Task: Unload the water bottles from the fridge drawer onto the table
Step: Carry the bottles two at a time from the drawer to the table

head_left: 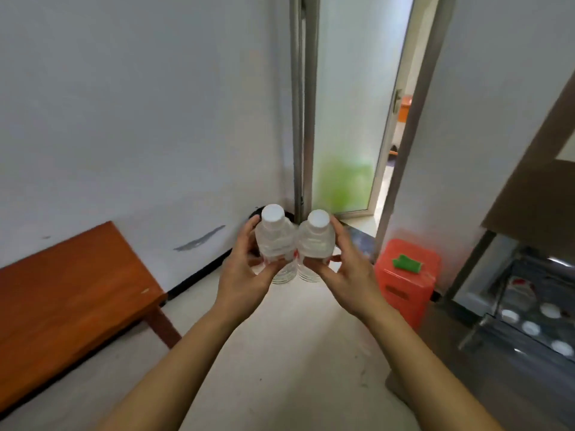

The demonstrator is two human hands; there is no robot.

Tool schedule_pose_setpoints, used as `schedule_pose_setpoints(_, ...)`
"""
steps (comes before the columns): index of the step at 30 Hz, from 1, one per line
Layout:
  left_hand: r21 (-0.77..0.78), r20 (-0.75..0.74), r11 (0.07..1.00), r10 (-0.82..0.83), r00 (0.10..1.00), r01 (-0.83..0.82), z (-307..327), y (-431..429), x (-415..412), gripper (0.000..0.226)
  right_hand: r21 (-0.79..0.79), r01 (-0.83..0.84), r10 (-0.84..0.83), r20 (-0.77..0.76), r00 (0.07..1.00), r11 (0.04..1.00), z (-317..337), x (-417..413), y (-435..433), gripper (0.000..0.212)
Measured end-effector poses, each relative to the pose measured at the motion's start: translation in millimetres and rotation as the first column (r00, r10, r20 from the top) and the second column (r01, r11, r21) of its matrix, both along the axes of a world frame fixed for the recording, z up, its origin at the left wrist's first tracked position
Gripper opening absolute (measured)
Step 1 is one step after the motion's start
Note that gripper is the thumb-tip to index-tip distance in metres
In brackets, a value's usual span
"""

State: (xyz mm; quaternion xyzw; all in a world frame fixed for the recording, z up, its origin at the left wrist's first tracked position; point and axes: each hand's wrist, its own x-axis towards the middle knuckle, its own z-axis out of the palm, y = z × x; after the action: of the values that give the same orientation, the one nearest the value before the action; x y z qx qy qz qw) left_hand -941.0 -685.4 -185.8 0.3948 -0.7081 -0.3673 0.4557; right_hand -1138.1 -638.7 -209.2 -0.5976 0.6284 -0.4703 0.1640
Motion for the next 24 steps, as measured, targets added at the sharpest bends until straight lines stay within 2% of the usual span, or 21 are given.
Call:
schedule_pose_setpoints(5, -0.03, 0.021, 0.97, 0.242, 0.97, -0.241, 16.5, -7.3, 166.0, 0.081, -0.02, -0.239, 0.239, -0.005, 0.971, 0.971, 15.2, 163.0, -54.5, 0.083)
schedule_pose_setpoints(11, -0.007, -0.001, 0.869, 0.494, 0.869, -0.494, 10.7, -6.8, 321.2, 0.082, 0.018, -0.491, 0.491, -0.009, 0.871, 0.871, 15.5, 324.1, -113.0, 0.086)
schedule_pose_setpoints(16, 0.025, 0.009, 0.736, 0.676, 0.737, -0.676, -11.8, -16.2, 423.8, 0.082, 0.053, -0.618, 0.619, -0.015, 0.785, 0.785, -2.4, 437.5, -159.8, 0.088)
schedule_pose_setpoints(24, 0.042, 0.08, 0.602, 0.794, 0.603, -0.797, -37.9, -104.8, 580.7, 0.085, 0.076, -0.717, 0.715, 0.047, 0.697, 0.693, -39.0, 596.3, -277.4, 0.086)
